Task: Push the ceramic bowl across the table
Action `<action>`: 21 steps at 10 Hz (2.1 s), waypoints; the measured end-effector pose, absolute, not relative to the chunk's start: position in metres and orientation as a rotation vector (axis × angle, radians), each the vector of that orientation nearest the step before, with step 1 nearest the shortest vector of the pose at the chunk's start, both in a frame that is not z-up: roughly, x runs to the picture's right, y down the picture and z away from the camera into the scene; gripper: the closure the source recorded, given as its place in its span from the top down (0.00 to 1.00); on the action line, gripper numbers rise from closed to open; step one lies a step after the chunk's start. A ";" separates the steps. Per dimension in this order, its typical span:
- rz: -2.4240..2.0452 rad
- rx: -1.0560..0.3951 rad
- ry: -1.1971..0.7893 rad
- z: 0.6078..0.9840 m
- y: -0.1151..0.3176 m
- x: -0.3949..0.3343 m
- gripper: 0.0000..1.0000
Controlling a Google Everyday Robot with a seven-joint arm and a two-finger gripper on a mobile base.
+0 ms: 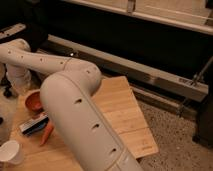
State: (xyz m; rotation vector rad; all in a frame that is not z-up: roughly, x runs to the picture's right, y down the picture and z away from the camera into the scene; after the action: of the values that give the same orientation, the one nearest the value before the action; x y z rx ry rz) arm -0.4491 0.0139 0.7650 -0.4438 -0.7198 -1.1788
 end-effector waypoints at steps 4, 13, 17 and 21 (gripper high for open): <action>-1.271 -0.459 -0.731 0.778 0.025 -0.468 0.05; -1.233 -0.448 -0.778 0.785 0.034 -0.472 0.05; -1.200 -0.455 -0.857 0.795 0.055 -0.488 0.05; -1.223 -0.504 -0.894 0.807 0.090 -0.512 0.05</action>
State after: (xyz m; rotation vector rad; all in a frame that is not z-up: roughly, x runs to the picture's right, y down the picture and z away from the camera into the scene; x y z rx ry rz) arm -0.5125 0.0901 0.8068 -0.5043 -0.8941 -1.2232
